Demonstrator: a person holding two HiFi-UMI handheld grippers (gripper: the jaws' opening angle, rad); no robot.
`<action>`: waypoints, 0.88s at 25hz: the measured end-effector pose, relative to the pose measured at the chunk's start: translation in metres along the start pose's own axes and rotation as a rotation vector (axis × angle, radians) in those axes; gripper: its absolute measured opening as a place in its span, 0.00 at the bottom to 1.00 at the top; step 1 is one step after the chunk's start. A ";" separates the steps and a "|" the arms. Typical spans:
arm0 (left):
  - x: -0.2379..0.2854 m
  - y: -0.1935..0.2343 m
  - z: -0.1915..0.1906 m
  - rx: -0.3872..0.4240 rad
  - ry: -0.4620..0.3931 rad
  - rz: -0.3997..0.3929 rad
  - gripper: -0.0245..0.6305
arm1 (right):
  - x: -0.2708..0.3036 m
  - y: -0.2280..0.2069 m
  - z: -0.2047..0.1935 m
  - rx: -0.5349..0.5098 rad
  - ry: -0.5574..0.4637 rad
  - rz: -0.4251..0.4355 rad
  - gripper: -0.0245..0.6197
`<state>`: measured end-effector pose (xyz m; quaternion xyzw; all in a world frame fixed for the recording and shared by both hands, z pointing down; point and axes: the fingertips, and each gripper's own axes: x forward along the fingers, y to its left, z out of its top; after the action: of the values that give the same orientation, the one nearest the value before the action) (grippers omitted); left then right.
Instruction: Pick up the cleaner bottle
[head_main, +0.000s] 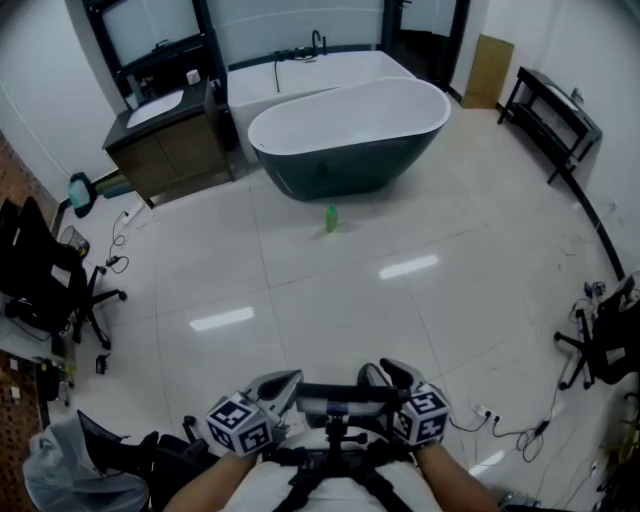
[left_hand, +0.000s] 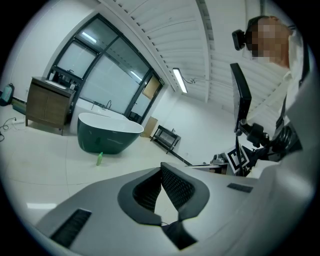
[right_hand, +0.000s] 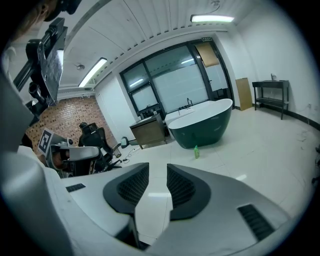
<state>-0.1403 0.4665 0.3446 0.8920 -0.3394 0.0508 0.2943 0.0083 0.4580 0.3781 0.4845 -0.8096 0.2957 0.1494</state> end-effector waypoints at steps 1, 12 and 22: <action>0.002 0.000 0.000 0.001 0.002 0.003 0.04 | -0.001 -0.003 0.000 0.004 0.000 -0.002 0.21; 0.029 0.011 0.030 0.015 -0.035 0.113 0.06 | 0.010 -0.038 0.027 0.030 0.003 0.018 0.21; 0.096 -0.008 0.052 -0.024 -0.030 0.097 0.06 | 0.025 -0.098 0.063 0.022 0.033 0.073 0.21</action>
<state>-0.0676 0.3870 0.3257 0.8715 -0.3872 0.0479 0.2970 0.0845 0.3663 0.3748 0.4514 -0.8208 0.3179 0.1467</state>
